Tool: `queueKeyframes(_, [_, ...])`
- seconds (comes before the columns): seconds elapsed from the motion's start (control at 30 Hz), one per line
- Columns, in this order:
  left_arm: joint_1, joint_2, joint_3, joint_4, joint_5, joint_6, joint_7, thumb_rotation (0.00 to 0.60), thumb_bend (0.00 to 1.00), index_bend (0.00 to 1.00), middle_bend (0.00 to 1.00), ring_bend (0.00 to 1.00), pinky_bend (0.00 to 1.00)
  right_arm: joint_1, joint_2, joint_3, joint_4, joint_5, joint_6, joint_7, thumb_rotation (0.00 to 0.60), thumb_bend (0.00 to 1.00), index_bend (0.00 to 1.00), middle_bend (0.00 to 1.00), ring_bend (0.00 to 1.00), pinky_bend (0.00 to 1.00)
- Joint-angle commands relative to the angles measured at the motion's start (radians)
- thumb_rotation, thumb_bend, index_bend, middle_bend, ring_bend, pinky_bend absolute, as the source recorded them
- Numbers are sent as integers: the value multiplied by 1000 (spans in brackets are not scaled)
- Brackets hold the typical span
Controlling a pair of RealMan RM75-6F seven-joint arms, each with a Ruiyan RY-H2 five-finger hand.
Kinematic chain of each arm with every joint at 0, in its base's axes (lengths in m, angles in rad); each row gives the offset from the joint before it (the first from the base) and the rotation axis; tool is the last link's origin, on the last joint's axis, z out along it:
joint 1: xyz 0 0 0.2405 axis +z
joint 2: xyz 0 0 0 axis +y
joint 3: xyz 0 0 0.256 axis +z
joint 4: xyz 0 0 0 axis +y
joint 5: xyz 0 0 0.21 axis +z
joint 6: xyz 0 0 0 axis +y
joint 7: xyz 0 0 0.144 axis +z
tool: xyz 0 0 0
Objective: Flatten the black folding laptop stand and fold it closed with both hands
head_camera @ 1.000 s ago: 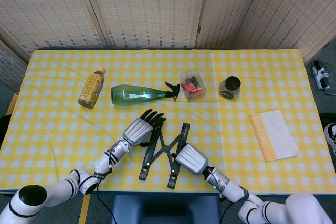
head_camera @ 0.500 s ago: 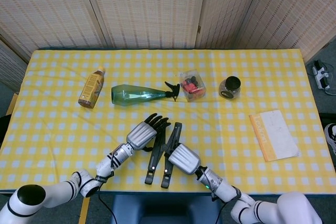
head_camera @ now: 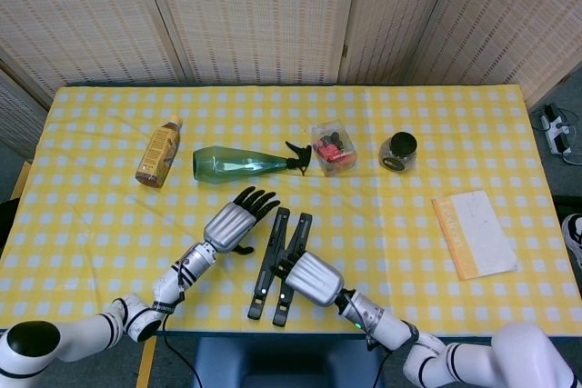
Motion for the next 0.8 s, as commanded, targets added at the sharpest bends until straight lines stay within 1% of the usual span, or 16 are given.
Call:
queueKeyframes(0.03, [15,27,-3,-29,-11,7,-1,600,135,0,49,0,0,66,132,26,-189,90,-199,-102,600,328,35,196,252,268])
queueKeyframes(0.07, [18,35,-3,-37,-12,8,1,600,135,0,47,0,0,80,155,36,-223,119,-245,-126,600,328,10,136,191,200])
queueKeyframes(0.1, [21,41,-2,-44,-14,9,5,600,135,0,44,0,0,92,173,46,-251,148,-286,-149,600,328,0,96,151,156])
queueKeyframes(0.17, [27,53,-1,-58,-17,13,14,600,135,0,42,0,0,115,198,68,-296,211,-357,-202,600,329,0,55,100,106])
queueKeyframes(0.23, [34,62,-2,-70,-20,17,15,600,135,0,41,0,0,132,203,83,-319,260,-399,-242,600,329,0,45,84,95])
queueKeyframes(0.33, [42,72,-3,-81,-25,21,15,600,135,0,38,0,0,154,194,95,-321,311,-437,-285,600,329,0,40,77,91])
queueKeyframes(0.6, [60,87,-3,-84,-39,22,8,600,135,0,33,0,0,211,163,115,-308,411,-488,-353,600,328,0,43,75,91])
queueKeyframes(0.8, [70,90,-1,-72,-42,21,-11,600,135,0,31,0,0,255,138,119,-287,494,-515,-403,600,328,0,101,103,92])
